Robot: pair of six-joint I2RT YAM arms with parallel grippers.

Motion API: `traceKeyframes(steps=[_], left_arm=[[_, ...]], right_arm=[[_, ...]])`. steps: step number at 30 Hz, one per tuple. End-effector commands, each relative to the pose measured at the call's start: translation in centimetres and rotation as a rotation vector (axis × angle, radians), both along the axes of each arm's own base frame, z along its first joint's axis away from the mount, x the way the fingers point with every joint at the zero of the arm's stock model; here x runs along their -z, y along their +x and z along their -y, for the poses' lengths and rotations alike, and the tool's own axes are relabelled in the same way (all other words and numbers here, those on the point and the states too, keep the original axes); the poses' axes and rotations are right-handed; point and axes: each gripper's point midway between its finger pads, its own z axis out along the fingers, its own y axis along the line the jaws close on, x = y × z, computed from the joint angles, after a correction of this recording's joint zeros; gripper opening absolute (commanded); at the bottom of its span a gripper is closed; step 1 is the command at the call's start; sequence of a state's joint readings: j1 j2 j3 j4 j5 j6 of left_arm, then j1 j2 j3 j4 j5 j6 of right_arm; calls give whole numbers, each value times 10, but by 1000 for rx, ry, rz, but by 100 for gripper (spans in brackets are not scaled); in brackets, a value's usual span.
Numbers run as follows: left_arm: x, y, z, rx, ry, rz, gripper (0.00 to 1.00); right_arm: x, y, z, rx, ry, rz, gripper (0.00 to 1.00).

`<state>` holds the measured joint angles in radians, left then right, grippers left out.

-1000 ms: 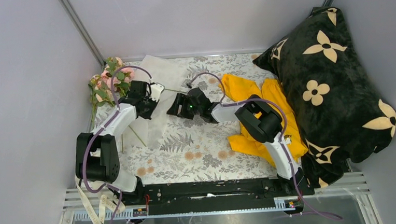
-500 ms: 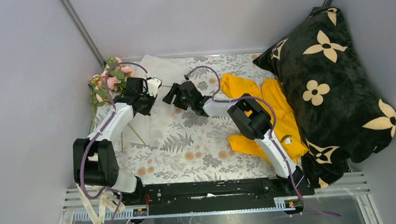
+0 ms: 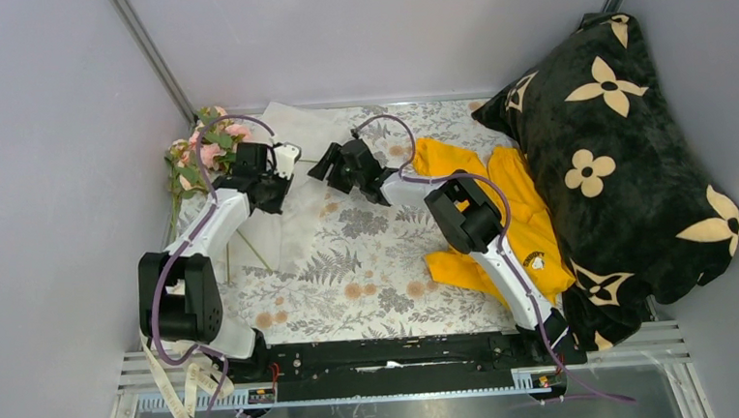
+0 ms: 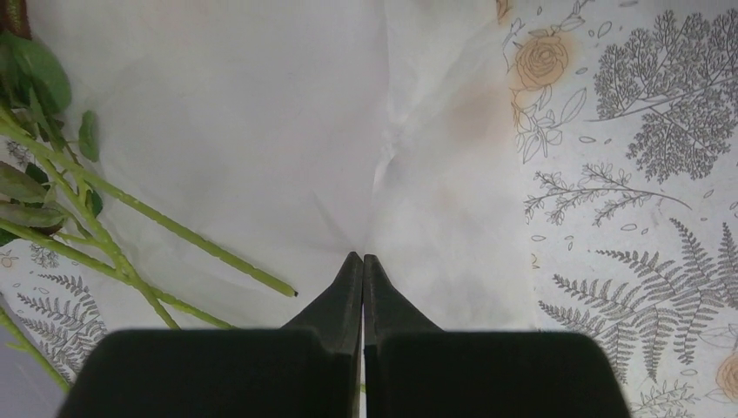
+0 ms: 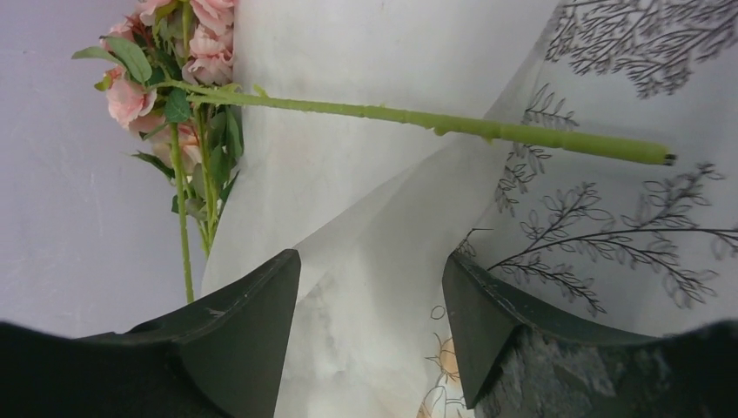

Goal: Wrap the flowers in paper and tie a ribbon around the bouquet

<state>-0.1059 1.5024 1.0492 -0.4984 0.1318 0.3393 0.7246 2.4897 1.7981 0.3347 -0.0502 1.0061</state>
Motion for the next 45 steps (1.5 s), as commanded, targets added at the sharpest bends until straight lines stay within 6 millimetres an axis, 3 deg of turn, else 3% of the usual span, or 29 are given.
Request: traceKeyframes(steps=[1,7,13,14,17,21,31,38,42,45], left_arm=[[-17,21,0,-33,-38,66,0],[-16,30,-12,-89,-51,69,0],[-24,34,-18,-113,-63,91,0],[-26,33,-21,-118,-59,95,0],[-35,33,-28,-131,-55,117,0],[-47,28,-30,-126,-64,136,0],[-94,19,10,11,-253,138,0],[-109,30,-15,-57,-292,155,0],[-107,32,-25,-82,-328,140,0],[-93,35,-35,-108,-338,110,0]], right_arm=[[56,-26,-3,-63,-48,-147,66],[47,-31,-16,-125,26,-124,50],[39,-31,-17,-154,34,-91,2],[33,-31,-16,-161,24,-68,0],[-4,-28,-5,-184,-10,29,0],[-57,-27,29,-203,-99,176,0],[-163,-47,133,-196,-351,422,0],[-253,-72,185,-248,-453,538,0],[-273,-94,203,-298,-508,553,0],[-264,-107,223,-294,-526,496,0]])
